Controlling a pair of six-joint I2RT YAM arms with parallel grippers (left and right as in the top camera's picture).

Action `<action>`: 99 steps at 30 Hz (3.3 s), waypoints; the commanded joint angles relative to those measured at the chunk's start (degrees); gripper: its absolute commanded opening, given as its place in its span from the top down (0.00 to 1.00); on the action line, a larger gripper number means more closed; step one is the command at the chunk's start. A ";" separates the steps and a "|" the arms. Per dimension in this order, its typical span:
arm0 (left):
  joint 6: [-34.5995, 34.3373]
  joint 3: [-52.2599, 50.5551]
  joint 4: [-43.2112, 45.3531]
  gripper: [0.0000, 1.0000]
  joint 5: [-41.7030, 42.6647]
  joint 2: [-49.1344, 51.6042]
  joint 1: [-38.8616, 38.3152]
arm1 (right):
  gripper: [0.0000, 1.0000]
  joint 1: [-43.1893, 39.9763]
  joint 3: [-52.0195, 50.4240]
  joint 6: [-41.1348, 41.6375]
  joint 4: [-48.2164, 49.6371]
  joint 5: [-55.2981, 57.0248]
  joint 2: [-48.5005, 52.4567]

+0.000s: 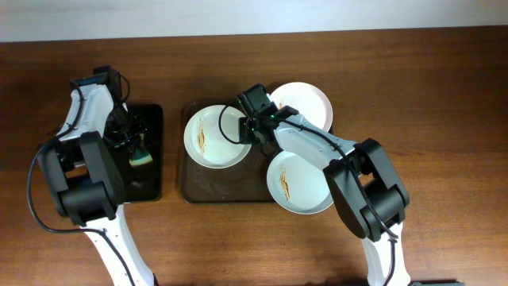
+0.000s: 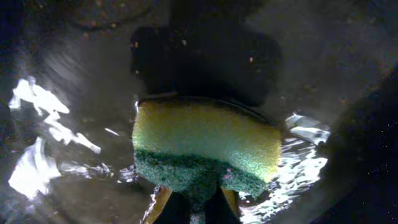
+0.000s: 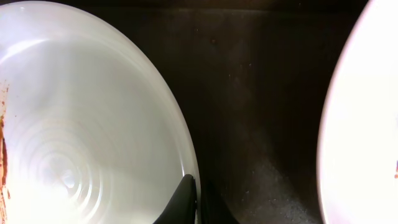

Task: Clean dirty plates on tray and stack at the side
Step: 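Grasp the green-yellow sponge with the left gripper, right grips plate rim, then scrub the left white plate with the sponge in the left gripper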

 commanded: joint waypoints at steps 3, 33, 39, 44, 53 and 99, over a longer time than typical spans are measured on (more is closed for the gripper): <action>0.35 1.66 -1.84 0.99 -0.74 -1.25 0.04 | 0.96 -0.04 0.37 -0.55 -0.44 -0.33 1.11; 1.29 4.87 4.37 0.99 2.32 -0.72 -23.17 | 0.96 -6.56 -1.31 -0.76 -2.47 -22.84 1.51; 1.31 4.87 1.22 0.99 2.14 4.46 -26.05 | 0.96 -6.56 -1.31 -0.76 -2.19 -22.38 1.51; 1.38 4.90 -7.72 0.99 1.16 4.46 -26.29 | 0.96 -6.56 -1.31 -0.76 -2.16 -21.77 1.51; 0.07 4.87 -1.20 0.99 -7.21 4.48 -26.18 | 0.96 -6.56 -1.31 -0.79 -2.19 -21.53 1.51; 5.90 4.90 -0.57 0.99 6.05 4.48 -23.30 | 0.96 -6.54 -1.53 -0.81 -2.40 -20.46 1.68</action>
